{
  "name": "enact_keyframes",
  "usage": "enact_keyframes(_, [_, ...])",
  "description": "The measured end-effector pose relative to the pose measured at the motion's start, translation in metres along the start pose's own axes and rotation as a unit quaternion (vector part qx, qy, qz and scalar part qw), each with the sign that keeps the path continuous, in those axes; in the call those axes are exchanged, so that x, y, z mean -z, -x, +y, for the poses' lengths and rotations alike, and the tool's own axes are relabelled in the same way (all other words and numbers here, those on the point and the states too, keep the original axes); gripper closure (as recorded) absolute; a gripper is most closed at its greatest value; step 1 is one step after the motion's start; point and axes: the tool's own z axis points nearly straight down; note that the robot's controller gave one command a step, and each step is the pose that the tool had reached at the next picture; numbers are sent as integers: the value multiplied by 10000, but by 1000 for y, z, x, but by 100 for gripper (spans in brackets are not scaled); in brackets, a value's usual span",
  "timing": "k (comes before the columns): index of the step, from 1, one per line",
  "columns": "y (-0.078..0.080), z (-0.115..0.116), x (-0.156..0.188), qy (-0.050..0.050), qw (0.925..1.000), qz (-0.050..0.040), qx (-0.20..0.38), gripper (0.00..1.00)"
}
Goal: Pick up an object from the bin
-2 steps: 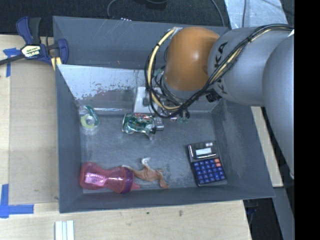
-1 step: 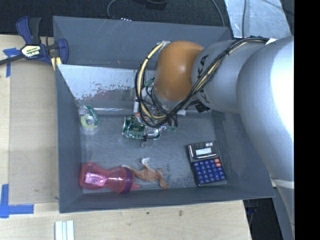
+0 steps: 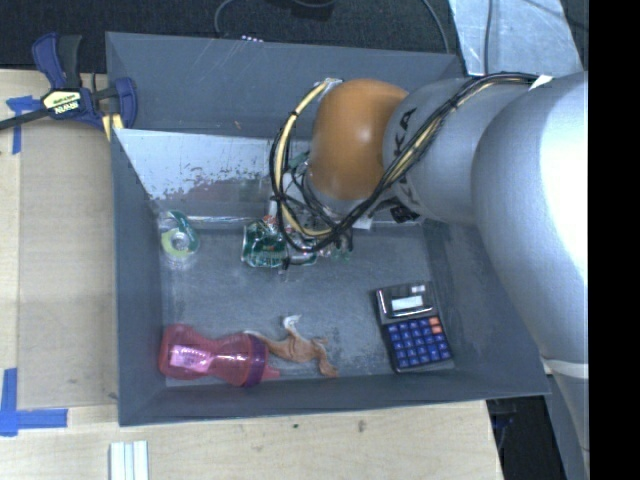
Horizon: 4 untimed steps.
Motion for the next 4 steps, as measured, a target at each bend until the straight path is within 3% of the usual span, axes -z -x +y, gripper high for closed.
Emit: enact_keyframes(4, [0, 0, 27, 2, 10000, -18, 1, 100])
